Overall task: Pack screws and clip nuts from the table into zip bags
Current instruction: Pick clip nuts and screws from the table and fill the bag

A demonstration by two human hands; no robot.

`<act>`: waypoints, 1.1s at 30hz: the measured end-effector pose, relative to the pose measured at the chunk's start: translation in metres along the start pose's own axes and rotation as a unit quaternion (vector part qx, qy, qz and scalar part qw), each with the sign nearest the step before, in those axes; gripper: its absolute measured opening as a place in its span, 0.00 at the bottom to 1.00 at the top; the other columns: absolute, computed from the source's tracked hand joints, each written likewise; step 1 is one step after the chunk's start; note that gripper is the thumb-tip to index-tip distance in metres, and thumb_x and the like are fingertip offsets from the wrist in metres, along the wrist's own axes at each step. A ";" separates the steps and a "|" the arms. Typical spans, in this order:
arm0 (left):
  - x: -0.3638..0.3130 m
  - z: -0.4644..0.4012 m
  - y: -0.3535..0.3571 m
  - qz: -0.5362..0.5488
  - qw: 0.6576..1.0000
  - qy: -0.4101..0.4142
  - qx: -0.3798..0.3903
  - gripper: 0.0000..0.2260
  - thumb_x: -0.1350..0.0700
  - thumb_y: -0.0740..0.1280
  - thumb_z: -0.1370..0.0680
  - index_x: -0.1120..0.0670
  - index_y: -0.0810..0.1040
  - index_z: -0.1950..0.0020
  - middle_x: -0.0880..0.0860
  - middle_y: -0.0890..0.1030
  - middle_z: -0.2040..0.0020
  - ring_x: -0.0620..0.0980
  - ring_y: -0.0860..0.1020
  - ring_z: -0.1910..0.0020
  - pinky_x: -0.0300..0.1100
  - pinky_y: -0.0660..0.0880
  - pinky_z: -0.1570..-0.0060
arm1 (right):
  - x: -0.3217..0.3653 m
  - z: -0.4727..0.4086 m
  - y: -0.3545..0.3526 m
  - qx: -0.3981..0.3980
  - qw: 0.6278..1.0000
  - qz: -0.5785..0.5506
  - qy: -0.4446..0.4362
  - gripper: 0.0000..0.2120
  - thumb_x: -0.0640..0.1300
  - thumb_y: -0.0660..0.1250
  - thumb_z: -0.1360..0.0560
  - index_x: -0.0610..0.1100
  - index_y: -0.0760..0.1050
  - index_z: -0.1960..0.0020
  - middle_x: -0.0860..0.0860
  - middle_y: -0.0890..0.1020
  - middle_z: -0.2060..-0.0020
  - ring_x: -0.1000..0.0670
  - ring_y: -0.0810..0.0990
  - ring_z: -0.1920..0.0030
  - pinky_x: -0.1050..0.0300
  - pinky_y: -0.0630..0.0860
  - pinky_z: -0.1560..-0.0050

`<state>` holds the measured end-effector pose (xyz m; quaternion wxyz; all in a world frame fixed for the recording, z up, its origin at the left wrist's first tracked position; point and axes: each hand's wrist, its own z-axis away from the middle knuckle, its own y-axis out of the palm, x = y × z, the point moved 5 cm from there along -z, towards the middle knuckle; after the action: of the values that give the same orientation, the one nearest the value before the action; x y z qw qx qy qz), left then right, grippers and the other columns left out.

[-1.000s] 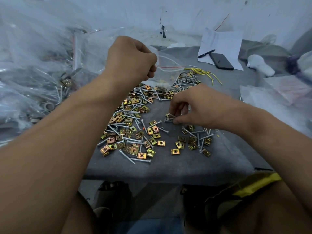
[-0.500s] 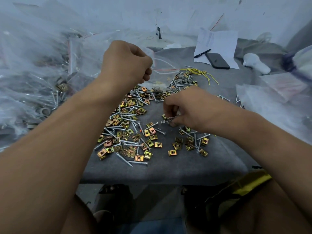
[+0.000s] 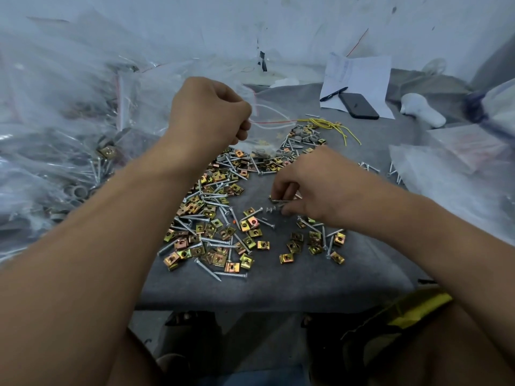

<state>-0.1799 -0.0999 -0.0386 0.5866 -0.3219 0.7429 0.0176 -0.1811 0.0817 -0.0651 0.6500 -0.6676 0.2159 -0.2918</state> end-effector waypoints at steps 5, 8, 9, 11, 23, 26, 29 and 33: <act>0.001 -0.001 0.000 0.000 1.000 -0.002 0.006 0.06 0.61 0.72 0.21 0.58 0.86 0.57 0.55 0.86 0.65 0.49 0.85 0.68 0.40 0.81 0.65 | -0.021 0.014 -0.032 -0.152 0.958 -0.242 -0.008 0.12 0.43 0.83 0.33 0.52 0.85 0.53 0.60 0.86 0.62 0.63 0.84 0.58 0.73 0.74 0.58; -0.002 0.000 0.003 -0.004 1.000 -0.001 0.020 0.06 0.61 0.72 0.21 0.58 0.86 0.57 0.54 0.86 0.66 0.49 0.85 0.67 0.41 0.82 0.64 | -0.037 0.023 -0.053 -0.288 0.878 -0.382 0.008 0.11 0.42 0.83 0.33 0.51 0.86 0.53 0.56 0.88 0.61 0.55 0.87 0.58 0.63 0.83 0.55; -0.003 0.001 0.005 -0.005 1.000 0.000 0.027 0.07 0.61 0.72 0.21 0.58 0.86 0.58 0.54 0.86 0.65 0.49 0.85 0.67 0.42 0.83 0.63 | -0.040 0.023 -0.056 -0.316 0.864 -0.392 0.024 0.11 0.41 0.83 0.32 0.50 0.86 0.53 0.55 0.88 0.62 0.55 0.88 0.59 0.63 0.83 0.55; -0.006 0.004 0.009 -0.010 0.999 0.010 0.041 0.07 0.60 0.72 0.21 0.58 0.86 0.57 0.54 0.86 0.65 0.49 0.86 0.66 0.42 0.84 0.62 | -0.043 0.019 -0.058 -0.351 0.858 -0.372 0.051 0.10 0.41 0.82 0.32 0.50 0.86 0.53 0.57 0.87 0.63 0.58 0.87 0.60 0.66 0.81 0.57; -0.013 0.008 0.013 -0.039 0.998 0.038 0.045 0.07 0.59 0.72 0.21 0.55 0.86 0.58 0.52 0.86 0.66 0.49 0.86 0.66 0.47 0.86 0.61 | -0.015 -0.011 -0.060 -0.277 0.959 0.026 0.059 0.10 0.52 0.77 0.26 0.55 0.84 0.45 0.56 0.87 0.54 0.52 0.83 0.48 0.55 0.76 0.49; -0.016 0.010 0.013 -0.048 0.997 0.048 0.046 0.07 0.59 0.72 0.21 0.53 0.86 0.59 0.51 0.86 0.66 0.47 0.86 0.66 0.45 0.86 0.60 | -0.009 -0.015 -0.060 -0.261 0.963 0.047 0.054 0.14 0.55 0.76 0.26 0.56 0.83 0.42 0.57 0.86 0.51 0.51 0.82 0.45 0.54 0.76 0.50; -0.015 0.009 0.010 -0.036 0.998 0.041 0.038 0.06 0.59 0.72 0.22 0.54 0.86 0.58 0.51 0.86 0.66 0.49 0.86 0.66 0.48 0.86 0.60 | -0.005 -0.016 -0.062 -0.279 0.959 0.007 0.052 0.15 0.58 0.75 0.26 0.56 0.82 0.41 0.59 0.86 0.51 0.55 0.81 0.48 0.55 0.74 0.53; -0.010 0.005 0.001 -0.008 1.000 0.016 0.023 0.06 0.60 0.71 0.21 0.58 0.86 0.57 0.53 0.86 0.67 0.49 0.85 0.67 0.45 0.84 0.62 | -0.004 -0.007 -0.067 -0.348 0.928 -0.126 0.031 0.11 0.56 0.73 0.23 0.52 0.83 0.44 0.58 0.85 0.53 0.60 0.78 0.61 0.57 0.78 0.51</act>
<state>-0.1747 -0.0925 -0.0320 0.5817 -0.3150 0.7499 -0.0095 -0.1948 0.0831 0.0007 0.3277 -0.8642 0.2378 -0.2987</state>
